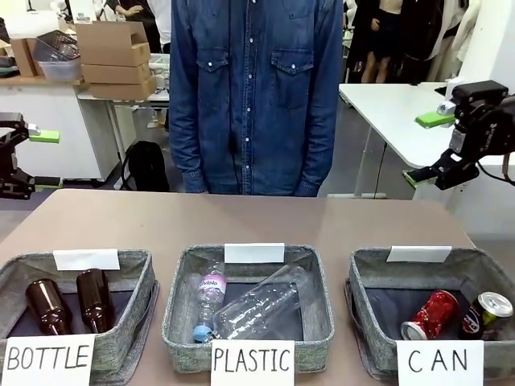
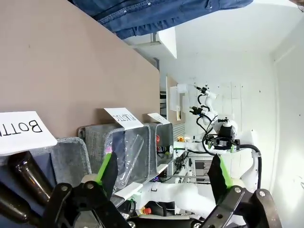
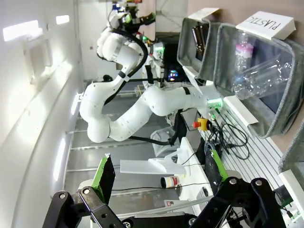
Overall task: Sort the can waste into the basket.
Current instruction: Pick up the can waste from the table and place it in the right Fabric basket.
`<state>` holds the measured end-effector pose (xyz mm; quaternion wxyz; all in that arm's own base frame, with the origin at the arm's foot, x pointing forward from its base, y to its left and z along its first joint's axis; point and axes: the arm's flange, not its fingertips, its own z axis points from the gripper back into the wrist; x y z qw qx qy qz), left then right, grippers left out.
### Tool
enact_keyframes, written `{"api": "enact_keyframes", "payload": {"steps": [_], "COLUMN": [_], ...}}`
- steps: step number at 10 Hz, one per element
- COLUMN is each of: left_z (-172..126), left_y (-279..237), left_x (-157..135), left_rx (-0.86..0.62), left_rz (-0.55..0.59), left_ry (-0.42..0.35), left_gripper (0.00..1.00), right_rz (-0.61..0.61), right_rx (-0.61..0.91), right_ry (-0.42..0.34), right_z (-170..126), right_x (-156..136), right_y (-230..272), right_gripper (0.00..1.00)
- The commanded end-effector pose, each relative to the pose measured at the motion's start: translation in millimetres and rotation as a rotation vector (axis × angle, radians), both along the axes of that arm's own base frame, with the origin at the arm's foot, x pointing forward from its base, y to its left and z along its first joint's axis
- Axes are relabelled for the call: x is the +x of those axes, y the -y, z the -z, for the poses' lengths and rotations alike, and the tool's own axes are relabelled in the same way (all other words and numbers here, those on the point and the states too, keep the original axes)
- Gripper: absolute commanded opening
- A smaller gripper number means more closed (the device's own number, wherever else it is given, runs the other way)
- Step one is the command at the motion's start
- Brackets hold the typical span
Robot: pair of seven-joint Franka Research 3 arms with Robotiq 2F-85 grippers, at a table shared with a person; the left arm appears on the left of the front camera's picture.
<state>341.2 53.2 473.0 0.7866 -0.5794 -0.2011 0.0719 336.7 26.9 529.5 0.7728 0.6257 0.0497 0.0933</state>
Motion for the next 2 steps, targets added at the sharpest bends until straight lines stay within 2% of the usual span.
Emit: {"api": "enact_keyframes", "payload": {"steps": [1, 2], "left_z": [-4.8, -4.8], "left_y": [-0.6, -0.6], "left_x": [-2.1, -2.1], "left_rx": [-0.002, -0.002], "left_rz": [0.005, 0.005], "left_ry": [-0.01, -0.01], "left_gripper": [1.0, 1.0], "right_rz": [-0.007, -0.007], "right_rx": [0.009, 0.009], "right_ry": [0.016, 0.016], "right_z": [1.3, 1.3], "right_x": [-1.5, -1.5], "right_y": [0.2, 0.2], "right_gripper": [1.0, 1.0]}}
